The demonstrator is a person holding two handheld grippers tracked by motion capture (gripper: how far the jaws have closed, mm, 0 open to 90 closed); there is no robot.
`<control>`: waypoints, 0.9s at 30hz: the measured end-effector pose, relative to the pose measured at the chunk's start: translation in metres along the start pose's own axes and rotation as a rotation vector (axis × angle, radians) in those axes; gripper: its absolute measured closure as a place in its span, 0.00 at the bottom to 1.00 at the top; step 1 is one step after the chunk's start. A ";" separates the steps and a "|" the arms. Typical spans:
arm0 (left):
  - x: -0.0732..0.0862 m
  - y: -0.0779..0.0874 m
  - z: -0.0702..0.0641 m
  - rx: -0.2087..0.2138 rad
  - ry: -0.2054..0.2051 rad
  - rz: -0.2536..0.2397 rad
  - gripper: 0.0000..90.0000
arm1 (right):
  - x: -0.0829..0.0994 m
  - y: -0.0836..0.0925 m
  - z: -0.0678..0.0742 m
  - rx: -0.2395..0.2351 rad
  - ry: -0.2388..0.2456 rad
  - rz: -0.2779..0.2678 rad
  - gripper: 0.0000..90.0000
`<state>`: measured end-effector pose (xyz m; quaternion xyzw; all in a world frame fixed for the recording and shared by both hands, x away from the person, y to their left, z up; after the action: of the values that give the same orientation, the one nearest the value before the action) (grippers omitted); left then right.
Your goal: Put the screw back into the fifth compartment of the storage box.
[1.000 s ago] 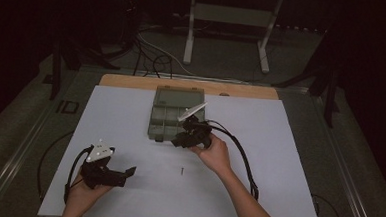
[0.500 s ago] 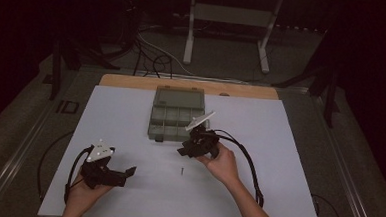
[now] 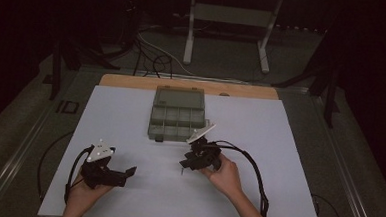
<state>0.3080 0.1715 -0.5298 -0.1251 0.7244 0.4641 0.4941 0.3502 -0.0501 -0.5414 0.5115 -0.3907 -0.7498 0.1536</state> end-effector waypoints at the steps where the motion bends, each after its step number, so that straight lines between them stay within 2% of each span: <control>1: 0.000 0.000 0.000 0.000 0.000 0.000 0.00 | 0.001 -0.001 0.001 0.001 0.001 0.004 0.68; 2: 0.000 0.000 0.000 -0.001 -0.002 -0.001 0.00 | 0.003 -0.003 0.000 0.002 0.017 0.007 0.68; 13: -0.001 0.001 0.001 -0.003 -0.003 -0.003 0.00 | 0.018 -0.011 0.006 -0.010 -0.047 0.018 0.69; 15: -0.001 0.000 0.000 -0.002 -0.003 -0.003 0.00 | 0.021 -0.014 0.006 -0.009 -0.045 0.008 0.70; 17: 0.000 0.000 0.000 0.000 -0.003 0.000 0.00 | 0.024 -0.016 0.006 -0.011 -0.070 0.016 0.70; 20: 0.000 0.000 -0.001 0.000 -0.004 0.000 0.00 | 0.029 -0.020 0.005 -0.010 -0.081 0.022 0.71; 27: 0.000 0.000 0.000 -0.002 -0.001 0.002 0.00 | 0.028 -0.025 0.005 -0.013 -0.086 0.025 0.72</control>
<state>0.3081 0.1715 -0.5300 -0.1245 0.7237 0.4656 0.4939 0.3376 -0.0495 -0.5770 0.4729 -0.3984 -0.7716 0.1492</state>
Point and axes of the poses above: each handheld gripper's, and its own axes: y roughly backward along the jaws, x roughly out of its underside, z roughly to its left, the point moved 9 cm from there along -y, roughly forward along the jaws, and after that the axes turned 5 degrees about -z, right-handed, at the moved point
